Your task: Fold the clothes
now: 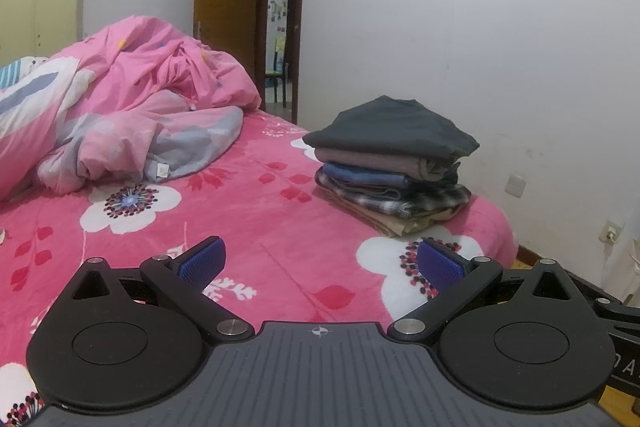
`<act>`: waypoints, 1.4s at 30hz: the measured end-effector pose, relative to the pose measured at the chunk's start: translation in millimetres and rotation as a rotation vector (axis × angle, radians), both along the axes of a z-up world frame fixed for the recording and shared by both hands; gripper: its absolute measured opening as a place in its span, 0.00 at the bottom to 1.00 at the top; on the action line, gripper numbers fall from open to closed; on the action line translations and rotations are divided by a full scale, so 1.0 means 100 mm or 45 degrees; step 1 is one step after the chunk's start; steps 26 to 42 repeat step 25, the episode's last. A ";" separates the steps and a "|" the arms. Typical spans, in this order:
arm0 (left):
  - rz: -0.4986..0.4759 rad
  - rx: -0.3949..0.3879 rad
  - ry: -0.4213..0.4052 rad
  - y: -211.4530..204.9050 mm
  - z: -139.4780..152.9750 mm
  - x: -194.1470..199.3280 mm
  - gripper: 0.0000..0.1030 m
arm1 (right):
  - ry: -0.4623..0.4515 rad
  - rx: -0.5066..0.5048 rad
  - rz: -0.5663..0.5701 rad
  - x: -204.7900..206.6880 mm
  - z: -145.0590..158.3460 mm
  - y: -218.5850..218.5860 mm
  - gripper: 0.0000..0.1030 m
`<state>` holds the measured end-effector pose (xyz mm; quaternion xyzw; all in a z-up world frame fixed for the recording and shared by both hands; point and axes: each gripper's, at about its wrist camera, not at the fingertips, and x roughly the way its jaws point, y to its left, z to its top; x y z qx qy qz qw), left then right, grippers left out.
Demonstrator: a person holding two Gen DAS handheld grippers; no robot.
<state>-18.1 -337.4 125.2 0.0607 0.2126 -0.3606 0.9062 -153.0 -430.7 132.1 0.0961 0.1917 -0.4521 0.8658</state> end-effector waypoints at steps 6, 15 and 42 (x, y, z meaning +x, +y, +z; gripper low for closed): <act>0.001 0.002 -0.001 0.00 -0.01 0.00 1.00 | 0.004 0.001 0.003 0.01 -0.01 0.01 1.00; 0.004 0.003 -0.003 0.00 -0.01 0.01 1.00 | 0.002 0.004 0.007 0.01 -0.01 -0.02 1.00; 0.007 0.004 -0.005 -0.01 0.00 0.01 1.00 | 0.001 0.002 0.010 0.03 -0.01 -0.01 1.00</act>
